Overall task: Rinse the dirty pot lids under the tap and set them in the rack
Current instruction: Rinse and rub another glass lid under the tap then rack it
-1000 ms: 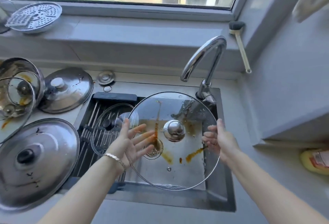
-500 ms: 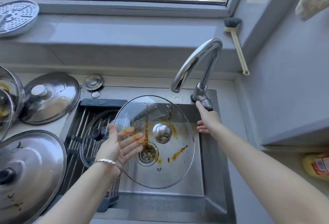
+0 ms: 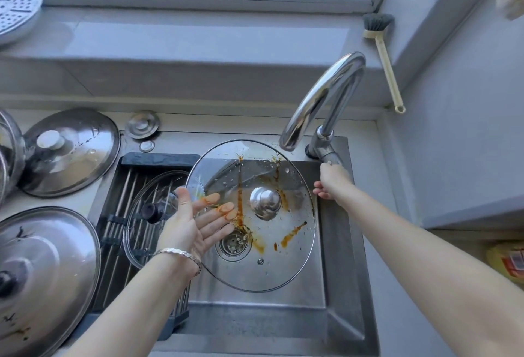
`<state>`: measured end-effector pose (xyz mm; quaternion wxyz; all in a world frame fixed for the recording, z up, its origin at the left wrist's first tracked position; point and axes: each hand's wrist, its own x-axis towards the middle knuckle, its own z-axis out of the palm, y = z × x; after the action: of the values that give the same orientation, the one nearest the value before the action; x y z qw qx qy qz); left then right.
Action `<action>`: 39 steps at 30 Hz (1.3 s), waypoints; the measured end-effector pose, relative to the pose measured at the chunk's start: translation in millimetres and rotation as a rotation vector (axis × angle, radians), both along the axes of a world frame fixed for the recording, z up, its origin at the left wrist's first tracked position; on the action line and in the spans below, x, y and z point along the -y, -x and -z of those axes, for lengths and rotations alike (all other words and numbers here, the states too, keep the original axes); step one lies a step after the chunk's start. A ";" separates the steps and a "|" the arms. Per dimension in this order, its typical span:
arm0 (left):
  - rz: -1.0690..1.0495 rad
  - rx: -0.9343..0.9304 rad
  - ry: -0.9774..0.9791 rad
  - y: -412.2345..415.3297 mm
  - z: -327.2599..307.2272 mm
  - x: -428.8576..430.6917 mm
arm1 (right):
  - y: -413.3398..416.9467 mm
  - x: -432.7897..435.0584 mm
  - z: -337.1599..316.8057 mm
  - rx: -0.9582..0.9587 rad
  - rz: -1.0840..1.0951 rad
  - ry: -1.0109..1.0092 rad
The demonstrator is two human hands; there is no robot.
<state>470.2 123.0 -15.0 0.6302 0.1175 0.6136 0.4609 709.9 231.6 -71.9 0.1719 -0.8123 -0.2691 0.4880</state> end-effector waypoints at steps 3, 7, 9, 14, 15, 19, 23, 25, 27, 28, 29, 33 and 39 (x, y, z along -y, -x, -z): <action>0.013 0.008 -0.001 -2.4 -1.8 1.2 | -2.4 0.7 2.2 -0.007 0.015 -0.003; 0.025 0.020 0.008 -5.5 -4.0 2.4 | -5.2 3.6 2.8 -0.026 -0.019 -0.019; 0.026 0.024 0.013 -6.8 -4.9 3.1 | -6.1 4.9 3.2 -0.039 -0.031 -0.032; 0.031 0.024 0.014 -9.2 -6.7 5.8 | -7.1 6.9 0.6 -0.046 -0.046 -0.039; 0.036 0.022 0.013 -9.7 -7.1 6.5 | -6.6 8.3 -1.8 -0.042 -0.051 -0.033; 0.038 0.000 0.029 -12.2 -9.2 7.2 | -0.3 16.3 -15.4 0.209 -0.144 -0.072; 0.024 -0.040 0.051 -18.4 -10.6 6.3 | 39.8 55.8 -44.8 0.372 -0.457 -0.629; 0.025 -0.055 0.049 -24.6 -10.8 7.5 | 70.6 83.4 -52.1 0.325 -0.817 -0.693; 0.021 -0.068 0.046 -30.7 -10.7 9.5 | 95.7 102.7 -51.7 0.362 -1.072 -0.701; 0.015 -0.079 0.044 -32.9 -10.0 10.8 | 103.7 106.9 -50.2 0.380 -1.118 -0.695; 0.004 -0.094 0.043 -34.7 -9.3 11.9 | 109.1 106.1 -48.3 0.388 -1.122 -0.681; -0.043 -0.127 0.020 -41.5 -11.5 13.1 | 122.4 73.9 -49.0 0.316 -0.841 -0.490; -0.101 -0.242 0.052 -36.4 -10.8 8.9 | 140.6 86.9 -53.7 0.305 -0.949 -0.667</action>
<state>506.6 114.0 -4.2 0.5306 0.1250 0.7018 0.4585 569.3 144.7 -18.2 0.1403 -0.5667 -0.7625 0.2788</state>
